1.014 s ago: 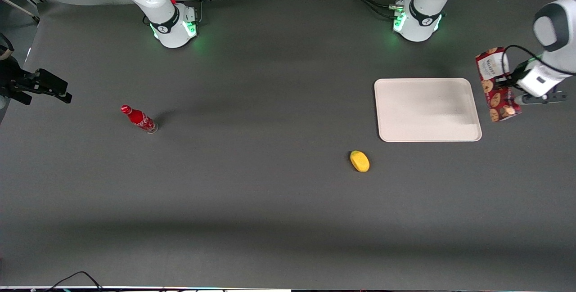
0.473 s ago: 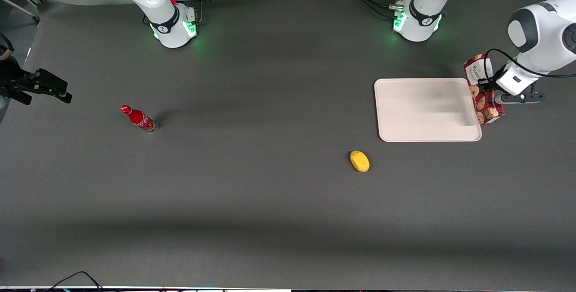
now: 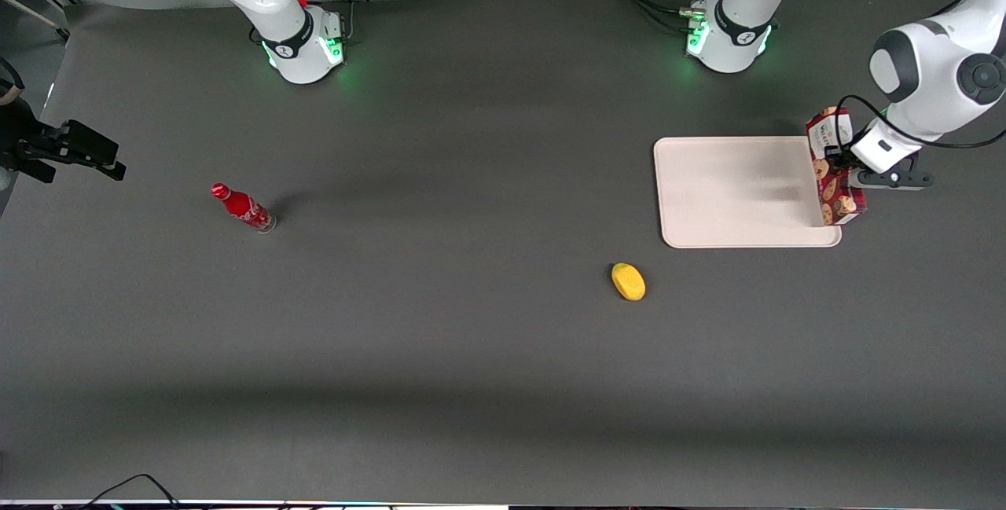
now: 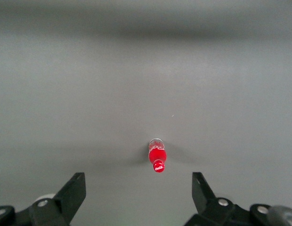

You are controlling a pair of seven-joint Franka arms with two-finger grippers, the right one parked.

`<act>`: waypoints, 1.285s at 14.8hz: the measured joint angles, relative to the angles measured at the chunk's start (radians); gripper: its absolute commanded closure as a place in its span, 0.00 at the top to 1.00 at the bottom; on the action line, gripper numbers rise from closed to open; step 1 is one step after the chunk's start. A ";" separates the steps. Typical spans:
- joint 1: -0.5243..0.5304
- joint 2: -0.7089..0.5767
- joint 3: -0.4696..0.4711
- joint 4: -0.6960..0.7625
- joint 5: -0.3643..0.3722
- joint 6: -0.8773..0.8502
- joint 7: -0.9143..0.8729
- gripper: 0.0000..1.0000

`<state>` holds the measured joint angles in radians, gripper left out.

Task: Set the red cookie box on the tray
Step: 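Lower the cookie box onto the tray's edge area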

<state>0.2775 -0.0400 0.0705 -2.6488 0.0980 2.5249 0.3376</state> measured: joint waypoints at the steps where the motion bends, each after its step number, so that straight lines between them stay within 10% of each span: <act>1: 0.000 0.011 -0.002 0.000 0.000 0.004 0.000 0.00; 13: -0.005 0.061 -0.016 0.000 0.000 0.039 0.001 0.03; 14: -0.006 0.065 -0.016 0.000 0.000 0.041 0.001 0.41; 17: -0.007 0.071 -0.016 0.000 0.000 0.041 0.001 0.94; 19: -0.008 0.071 -0.017 0.002 0.000 0.041 0.002 1.00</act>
<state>0.2696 0.0315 0.0533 -2.6467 0.0980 2.5659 0.3395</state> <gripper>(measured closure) 0.661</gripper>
